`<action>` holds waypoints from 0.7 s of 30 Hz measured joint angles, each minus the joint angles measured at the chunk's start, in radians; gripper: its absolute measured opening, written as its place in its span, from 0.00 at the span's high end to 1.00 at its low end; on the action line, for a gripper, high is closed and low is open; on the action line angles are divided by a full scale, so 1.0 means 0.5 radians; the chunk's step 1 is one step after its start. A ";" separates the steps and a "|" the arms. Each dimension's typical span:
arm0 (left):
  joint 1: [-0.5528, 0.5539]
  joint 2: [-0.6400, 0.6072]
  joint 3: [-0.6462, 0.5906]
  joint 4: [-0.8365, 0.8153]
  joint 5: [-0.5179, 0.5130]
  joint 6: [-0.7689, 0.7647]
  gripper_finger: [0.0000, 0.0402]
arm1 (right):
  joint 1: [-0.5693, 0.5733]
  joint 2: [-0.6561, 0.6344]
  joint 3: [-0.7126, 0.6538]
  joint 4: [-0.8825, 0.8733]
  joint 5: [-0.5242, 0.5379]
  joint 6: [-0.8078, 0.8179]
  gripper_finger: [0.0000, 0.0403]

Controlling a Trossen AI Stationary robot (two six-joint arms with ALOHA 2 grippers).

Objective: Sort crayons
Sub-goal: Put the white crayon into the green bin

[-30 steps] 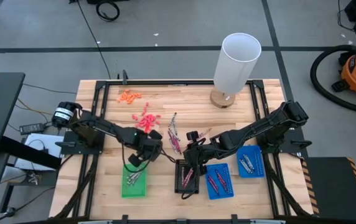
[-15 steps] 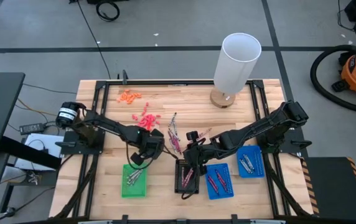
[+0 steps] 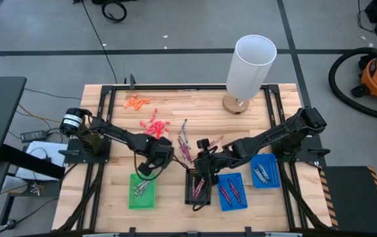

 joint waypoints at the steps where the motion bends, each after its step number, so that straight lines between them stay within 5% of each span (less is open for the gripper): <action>1: -0.001 0.000 0.000 -0.004 -0.008 -0.017 0.97 | 0.000 0.000 0.001 0.000 0.000 -0.002 0.75; 13: -0.259 0.002 0.288 -0.458 -0.498 -0.282 0.97 | -0.012 0.000 0.001 0.047 0.000 -0.193 0.75; 21: -0.488 0.001 0.607 -0.786 -0.637 -0.652 0.97 | -0.063 0.000 0.001 0.095 0.000 -0.447 0.75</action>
